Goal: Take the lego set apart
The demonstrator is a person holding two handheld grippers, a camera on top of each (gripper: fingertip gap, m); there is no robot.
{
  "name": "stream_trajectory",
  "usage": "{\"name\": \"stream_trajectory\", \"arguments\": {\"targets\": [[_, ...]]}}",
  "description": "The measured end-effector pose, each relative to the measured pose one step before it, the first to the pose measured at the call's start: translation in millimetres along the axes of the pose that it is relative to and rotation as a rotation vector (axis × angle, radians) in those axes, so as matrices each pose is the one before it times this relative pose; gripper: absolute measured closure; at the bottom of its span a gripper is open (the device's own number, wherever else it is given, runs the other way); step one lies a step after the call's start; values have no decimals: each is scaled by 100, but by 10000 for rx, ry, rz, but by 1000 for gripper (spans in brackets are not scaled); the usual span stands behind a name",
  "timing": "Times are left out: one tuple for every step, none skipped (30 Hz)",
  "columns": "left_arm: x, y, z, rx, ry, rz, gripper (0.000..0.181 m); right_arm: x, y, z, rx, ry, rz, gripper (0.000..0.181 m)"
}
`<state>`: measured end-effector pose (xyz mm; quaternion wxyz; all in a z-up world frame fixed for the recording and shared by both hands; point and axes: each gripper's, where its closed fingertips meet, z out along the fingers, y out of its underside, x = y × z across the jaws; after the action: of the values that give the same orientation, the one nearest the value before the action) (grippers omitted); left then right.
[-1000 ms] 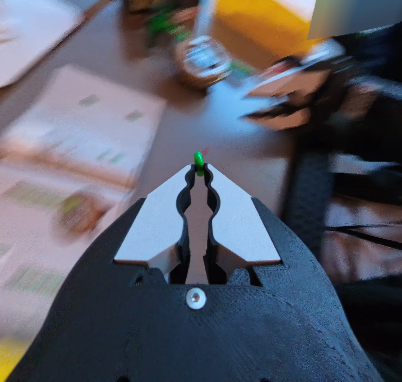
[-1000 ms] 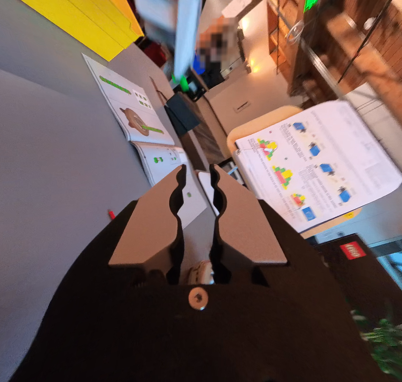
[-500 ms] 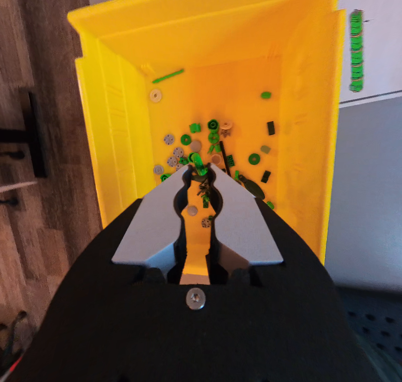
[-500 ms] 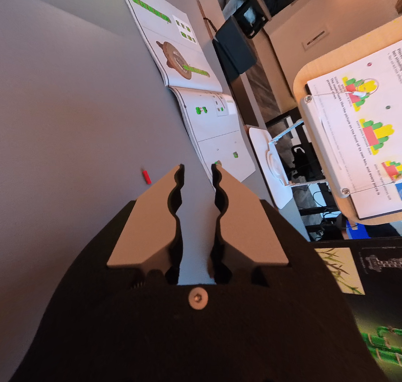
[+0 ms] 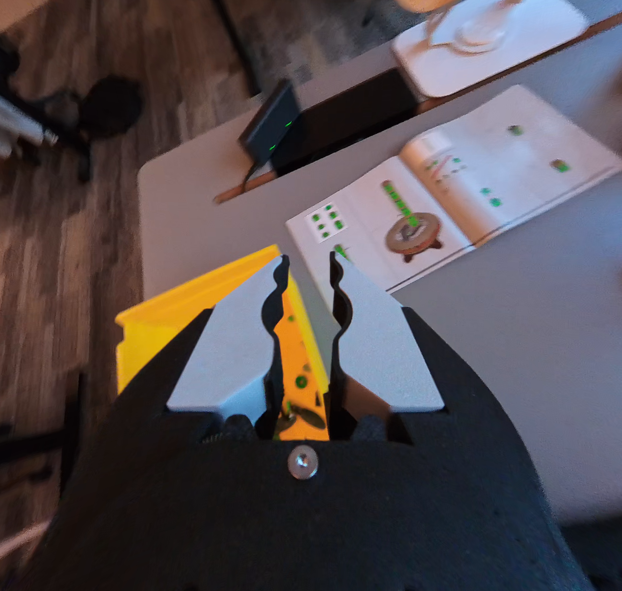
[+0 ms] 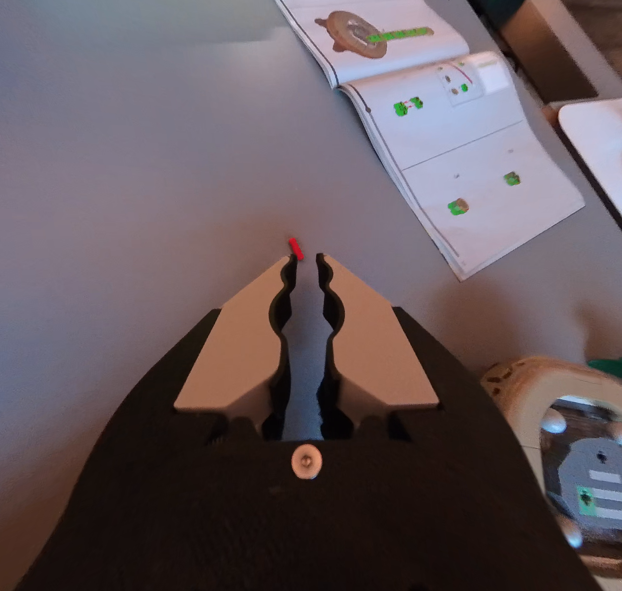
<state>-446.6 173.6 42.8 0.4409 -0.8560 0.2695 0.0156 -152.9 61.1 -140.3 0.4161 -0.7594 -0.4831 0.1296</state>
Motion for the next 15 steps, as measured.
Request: {"name": "stream_trajectory", "arguments": {"targets": [[1628, -686, 290, 92, 304, 438, 158, -36, 129, 256, -70, -89, 112, 170], [1443, -493, 385, -3, 234, 415, 159, -13, 74, 229, -64, -77, 101, 170], [1274, -389, 392, -46, 181, 371, 159, 47, 50, 192, -62, -43, 110, 170], [1135, -379, 371, -44, 158, 315, 158, 27, 22, 177, -46, -60, 126, 170], [1038, -371, 327, -21, 162, 274, 158, -9, 65, 206, -70, -84, 131, 170], [931, -359, 285, 3, 154, 246, 158, -78, 164, 238, -111, -126, 118, 170], [794, -298, 270, -8, 138, 208, 159, -138, 274, 257, -165, -170, 126, 170], [692, -195, 278, -44, 122, 176, 159, -299, -157, 121, 102, -274, 186, 177], [558, -135, 300, -58, 81, 143, 159, -268, -8, 108, -15, -253, 193, 178], [516, -122, 327, -63, 72, 138, 159, -104, -46, 45, -2, -151, 155, 178], [620, -161, 354, -27, 144, 155, 159, -80, 9, -39, -89, -110, 16, 179], [1009, -359, 344, 98, 381, 175, 160, 98, -22, -131, -92, 103, -204, 179], [1642, -632, 330, 283, 789, 193, 161, 271, -454, -344, 180, 392, -490, 179], [2423, -884, 248, 487, 1337, 230, 163, -46, -1152, -657, 606, 370, -771, 179], [2572, -924, 238, 575, 1520, 206, 165, -176, -1680, -940, 821, 413, -894, 179]]}}
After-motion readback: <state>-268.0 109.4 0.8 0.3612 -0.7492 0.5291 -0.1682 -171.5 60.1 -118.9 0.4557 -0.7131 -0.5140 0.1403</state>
